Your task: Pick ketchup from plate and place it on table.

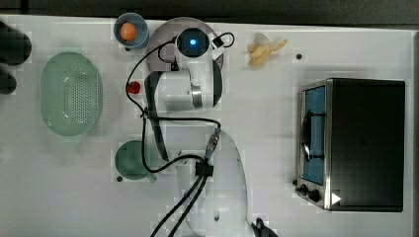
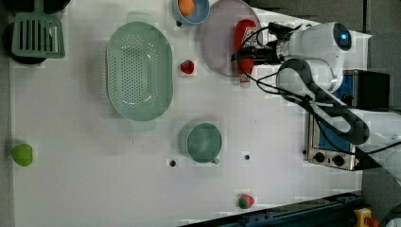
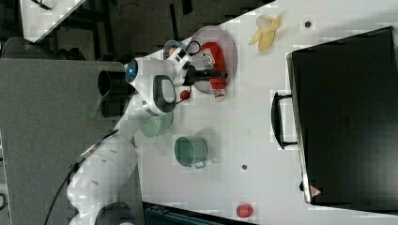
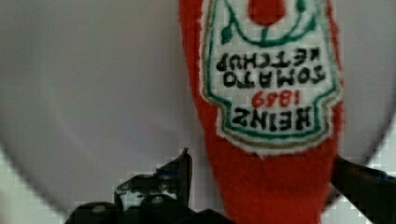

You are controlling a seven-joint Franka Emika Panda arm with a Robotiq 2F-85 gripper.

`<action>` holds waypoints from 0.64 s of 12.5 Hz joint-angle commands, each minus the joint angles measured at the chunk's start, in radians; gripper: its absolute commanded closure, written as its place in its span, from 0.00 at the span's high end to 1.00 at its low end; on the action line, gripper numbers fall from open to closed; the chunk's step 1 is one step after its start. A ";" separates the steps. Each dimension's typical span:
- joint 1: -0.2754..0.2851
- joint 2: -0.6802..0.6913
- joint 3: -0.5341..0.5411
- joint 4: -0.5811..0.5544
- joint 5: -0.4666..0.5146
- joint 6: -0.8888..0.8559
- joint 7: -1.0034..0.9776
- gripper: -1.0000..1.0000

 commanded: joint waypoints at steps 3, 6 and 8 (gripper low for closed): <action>0.018 0.022 -0.010 0.044 -0.014 0.099 -0.041 0.84; 0.017 0.014 -0.008 0.054 -0.014 0.101 -0.040 0.60; 0.017 -0.012 -0.006 0.054 -0.013 0.102 -0.036 0.60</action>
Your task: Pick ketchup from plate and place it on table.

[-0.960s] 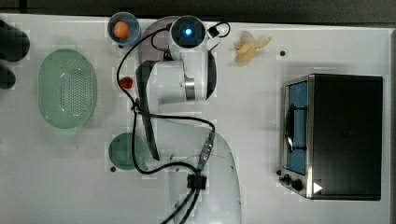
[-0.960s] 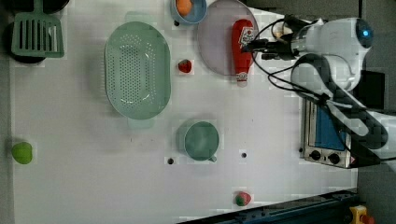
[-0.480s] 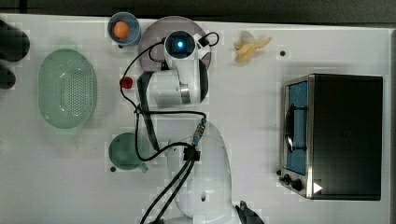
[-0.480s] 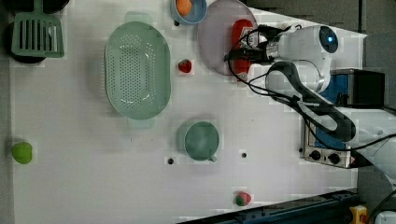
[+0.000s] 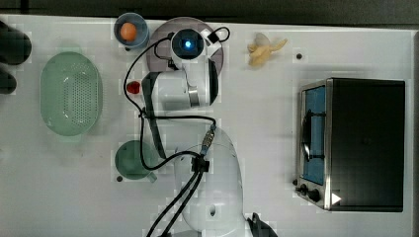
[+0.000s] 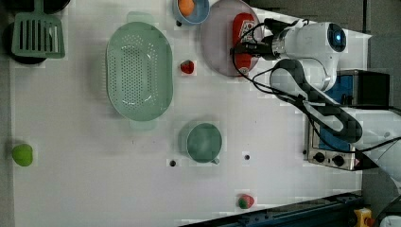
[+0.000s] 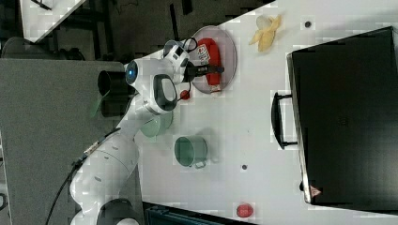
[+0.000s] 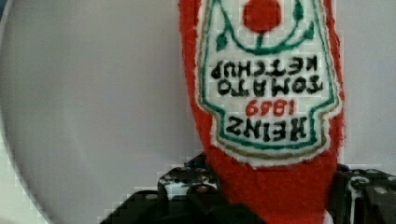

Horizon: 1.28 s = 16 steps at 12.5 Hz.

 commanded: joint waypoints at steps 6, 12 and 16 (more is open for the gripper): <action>-0.015 -0.303 -0.004 0.010 -0.005 -0.285 0.075 0.60; -0.051 -0.542 -0.022 -0.086 0.013 -0.605 0.295 0.60; -0.074 -0.695 -0.029 -0.305 0.014 -0.561 0.375 0.60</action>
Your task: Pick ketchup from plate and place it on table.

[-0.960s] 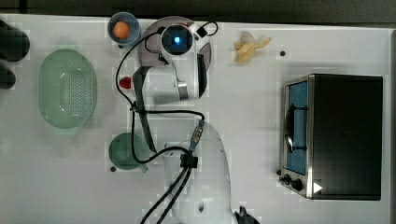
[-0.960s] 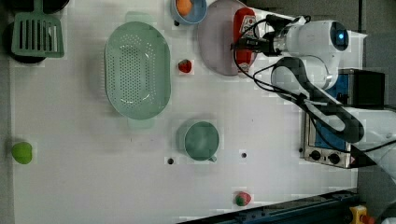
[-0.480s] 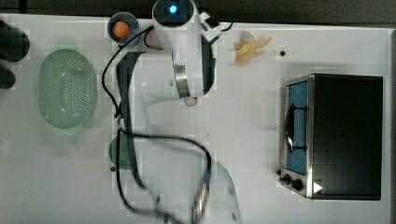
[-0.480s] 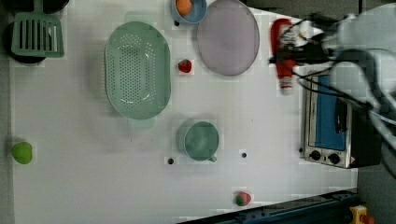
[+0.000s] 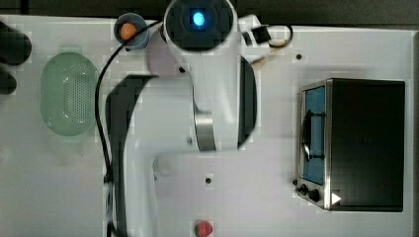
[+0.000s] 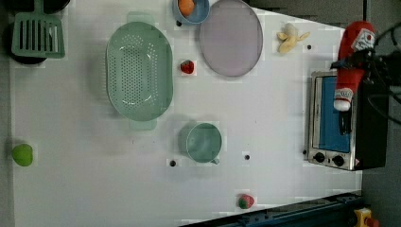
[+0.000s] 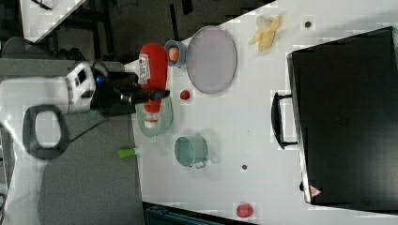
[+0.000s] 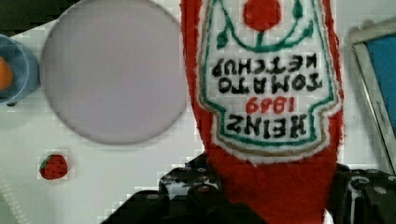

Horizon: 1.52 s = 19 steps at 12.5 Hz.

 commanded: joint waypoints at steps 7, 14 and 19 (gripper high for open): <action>-0.047 -0.020 -0.040 -0.487 0.099 0.392 0.097 0.60; -0.046 0.101 -0.046 -0.634 0.107 0.681 0.097 0.85; -0.046 0.016 -0.046 -0.600 0.107 0.671 0.097 1.00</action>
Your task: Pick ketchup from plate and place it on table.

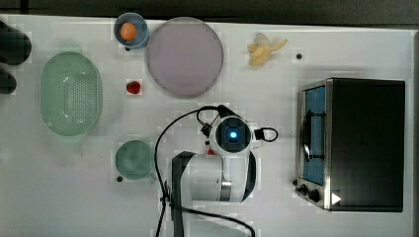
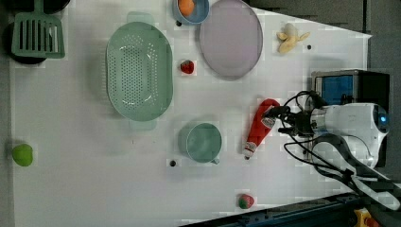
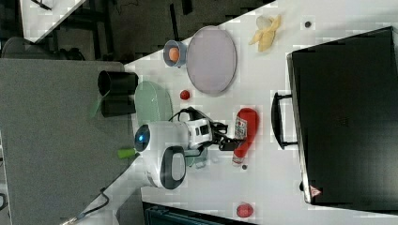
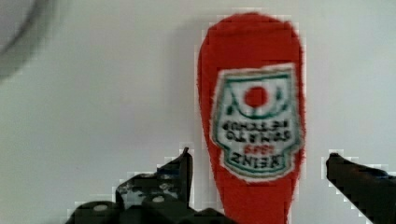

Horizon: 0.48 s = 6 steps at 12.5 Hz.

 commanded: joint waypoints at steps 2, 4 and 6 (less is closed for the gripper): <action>-0.001 -0.170 0.007 0.116 0.006 -0.099 0.043 1.00; -0.001 -0.228 0.007 0.201 0.007 -0.279 0.056 1.00; 0.000 -0.265 0.007 0.318 0.021 -0.421 0.136 1.00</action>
